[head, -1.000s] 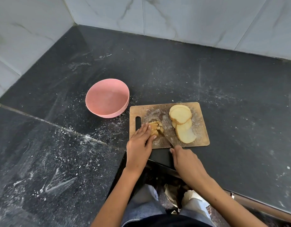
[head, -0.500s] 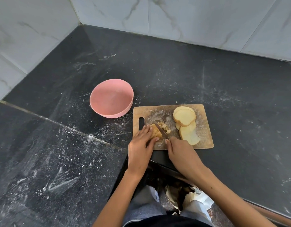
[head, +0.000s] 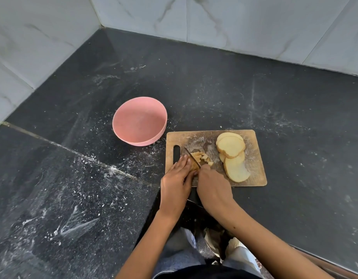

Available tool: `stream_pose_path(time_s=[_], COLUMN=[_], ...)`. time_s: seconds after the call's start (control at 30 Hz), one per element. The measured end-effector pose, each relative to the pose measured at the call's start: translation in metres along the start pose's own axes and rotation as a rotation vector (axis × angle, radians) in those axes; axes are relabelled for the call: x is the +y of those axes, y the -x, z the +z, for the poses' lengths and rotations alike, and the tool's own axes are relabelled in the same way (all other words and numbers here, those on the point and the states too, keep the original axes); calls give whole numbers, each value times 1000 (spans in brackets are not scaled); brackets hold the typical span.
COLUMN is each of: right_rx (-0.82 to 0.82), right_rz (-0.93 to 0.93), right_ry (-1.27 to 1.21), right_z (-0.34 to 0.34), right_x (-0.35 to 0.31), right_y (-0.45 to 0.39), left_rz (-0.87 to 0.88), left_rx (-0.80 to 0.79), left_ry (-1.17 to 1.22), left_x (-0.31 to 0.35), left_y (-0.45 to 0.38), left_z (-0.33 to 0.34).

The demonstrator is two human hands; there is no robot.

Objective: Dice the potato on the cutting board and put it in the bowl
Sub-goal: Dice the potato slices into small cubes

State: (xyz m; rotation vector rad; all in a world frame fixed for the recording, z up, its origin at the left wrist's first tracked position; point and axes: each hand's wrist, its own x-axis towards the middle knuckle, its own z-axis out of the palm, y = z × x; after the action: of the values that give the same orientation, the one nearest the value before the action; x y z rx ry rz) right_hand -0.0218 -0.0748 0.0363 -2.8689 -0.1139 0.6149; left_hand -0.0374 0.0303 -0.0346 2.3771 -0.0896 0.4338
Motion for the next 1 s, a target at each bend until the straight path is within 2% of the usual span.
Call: stream_pose_path(time_s=[0.3, 0.53, 1.0], right_rx=[-75, -45, -138], right_rz=[10, -35, 19], right_ry=[15, 5, -49], right_z=[4, 0, 15], right_x=[14, 9, 46], right_y=[13, -1, 50], left_rz=[-14, -9, -104], left_rx=[10, -10, -14], left_ry=[27, 22, 49], left_x=[3, 3, 8], left_y=[1, 0, 2], left_z=[1, 0, -2])
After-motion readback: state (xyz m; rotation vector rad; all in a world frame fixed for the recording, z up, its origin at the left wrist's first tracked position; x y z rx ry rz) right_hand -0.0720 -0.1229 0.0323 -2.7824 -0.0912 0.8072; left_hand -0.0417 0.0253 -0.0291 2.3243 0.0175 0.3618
